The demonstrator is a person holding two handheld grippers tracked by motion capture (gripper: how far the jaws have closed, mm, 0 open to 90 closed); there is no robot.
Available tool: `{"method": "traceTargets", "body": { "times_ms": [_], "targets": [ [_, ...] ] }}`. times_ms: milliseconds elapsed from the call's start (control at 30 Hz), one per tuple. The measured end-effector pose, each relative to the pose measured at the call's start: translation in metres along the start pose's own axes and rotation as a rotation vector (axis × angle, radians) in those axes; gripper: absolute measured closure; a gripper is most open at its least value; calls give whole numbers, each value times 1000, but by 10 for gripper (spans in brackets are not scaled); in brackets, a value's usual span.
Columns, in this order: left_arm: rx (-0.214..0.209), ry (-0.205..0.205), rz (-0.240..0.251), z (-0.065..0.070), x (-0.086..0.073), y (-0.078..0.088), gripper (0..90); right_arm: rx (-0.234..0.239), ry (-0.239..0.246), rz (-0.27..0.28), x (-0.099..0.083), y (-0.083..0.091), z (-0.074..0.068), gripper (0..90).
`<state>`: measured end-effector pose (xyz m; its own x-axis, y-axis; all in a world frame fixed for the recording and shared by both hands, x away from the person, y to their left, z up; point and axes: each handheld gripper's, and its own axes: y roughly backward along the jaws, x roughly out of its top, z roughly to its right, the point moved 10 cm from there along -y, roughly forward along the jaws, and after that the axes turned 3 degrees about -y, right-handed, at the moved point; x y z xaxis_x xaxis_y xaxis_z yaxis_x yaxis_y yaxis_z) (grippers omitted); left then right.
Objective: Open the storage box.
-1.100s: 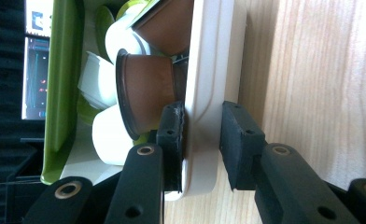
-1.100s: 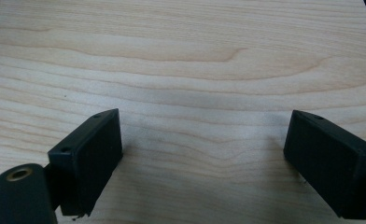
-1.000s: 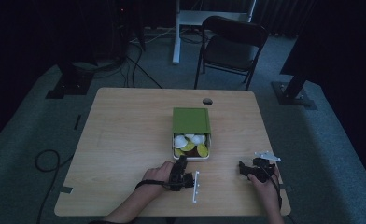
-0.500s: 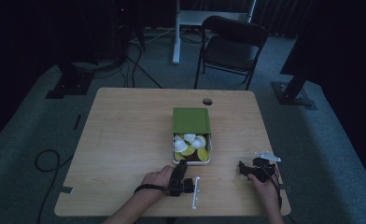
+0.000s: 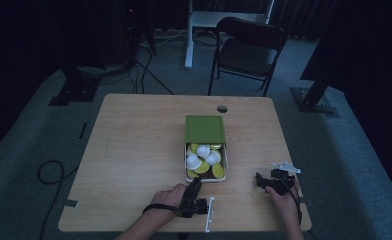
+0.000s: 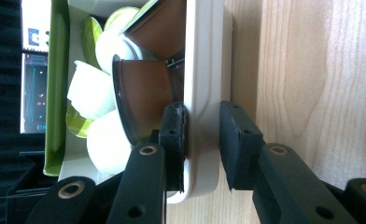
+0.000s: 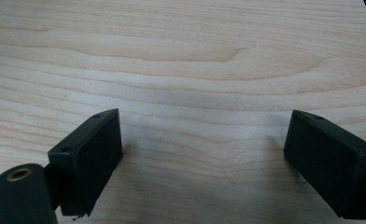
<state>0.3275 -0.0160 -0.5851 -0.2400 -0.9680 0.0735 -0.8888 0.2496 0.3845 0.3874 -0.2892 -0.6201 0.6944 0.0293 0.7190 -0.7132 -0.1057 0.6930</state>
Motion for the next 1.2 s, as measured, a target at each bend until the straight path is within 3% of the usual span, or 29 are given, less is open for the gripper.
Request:
{"method": "traceTargets", "body": {
  "times_ms": [1200],
  "targets": [
    [-16,3,33,10,2,27,721,0,0,0,0,0,0,108]
  ]
}}
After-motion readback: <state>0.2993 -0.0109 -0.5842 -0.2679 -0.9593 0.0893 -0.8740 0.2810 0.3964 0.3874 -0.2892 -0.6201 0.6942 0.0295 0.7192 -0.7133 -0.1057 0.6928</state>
